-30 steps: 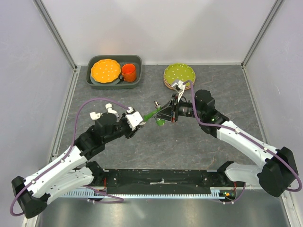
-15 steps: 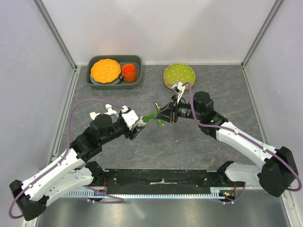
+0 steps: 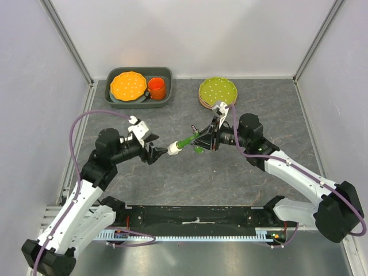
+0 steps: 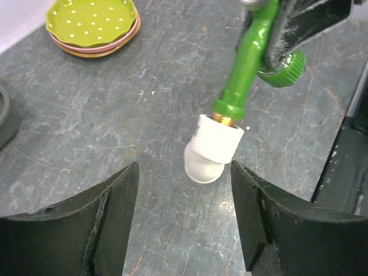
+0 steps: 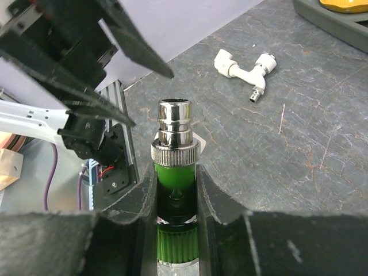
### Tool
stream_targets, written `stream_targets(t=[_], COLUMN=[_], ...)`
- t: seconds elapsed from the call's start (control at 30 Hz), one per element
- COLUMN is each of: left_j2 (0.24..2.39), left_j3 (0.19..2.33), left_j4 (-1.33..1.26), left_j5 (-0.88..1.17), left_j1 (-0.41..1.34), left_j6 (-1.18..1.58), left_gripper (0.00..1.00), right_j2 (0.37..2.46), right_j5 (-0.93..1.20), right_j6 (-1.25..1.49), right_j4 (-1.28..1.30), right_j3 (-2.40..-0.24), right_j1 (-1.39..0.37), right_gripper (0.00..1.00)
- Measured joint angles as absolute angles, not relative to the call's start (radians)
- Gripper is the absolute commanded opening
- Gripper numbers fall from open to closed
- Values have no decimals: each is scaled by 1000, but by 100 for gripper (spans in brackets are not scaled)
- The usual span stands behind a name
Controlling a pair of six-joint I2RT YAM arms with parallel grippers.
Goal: Install the water faucets
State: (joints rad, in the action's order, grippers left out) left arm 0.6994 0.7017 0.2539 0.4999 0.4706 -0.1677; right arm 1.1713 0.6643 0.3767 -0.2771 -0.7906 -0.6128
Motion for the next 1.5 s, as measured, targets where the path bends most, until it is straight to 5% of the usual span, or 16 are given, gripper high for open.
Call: stream_targets(t=[0.07,0.4,1.0,1.5], left_j2=[722,778,753,820], left_j3=[702,699,641,671], left_j4=[236,143,104,125], left_j5=[607,860,722,591], left_j1=[381,309,454,562], left_j6=[-131,-66,-238,-350], left_gripper=[88,94,79,47], right_j2=[1162,1130,1126,1126], right_j5=[683,720,767,785], right_j6=[360,318,360,382], right_j4=[-290,-327,-411,-442], right_j3=[-775,-760,-759,-759], right_j1=[-609,-599,-598,-597], right_gripper=[0,0,0,0])
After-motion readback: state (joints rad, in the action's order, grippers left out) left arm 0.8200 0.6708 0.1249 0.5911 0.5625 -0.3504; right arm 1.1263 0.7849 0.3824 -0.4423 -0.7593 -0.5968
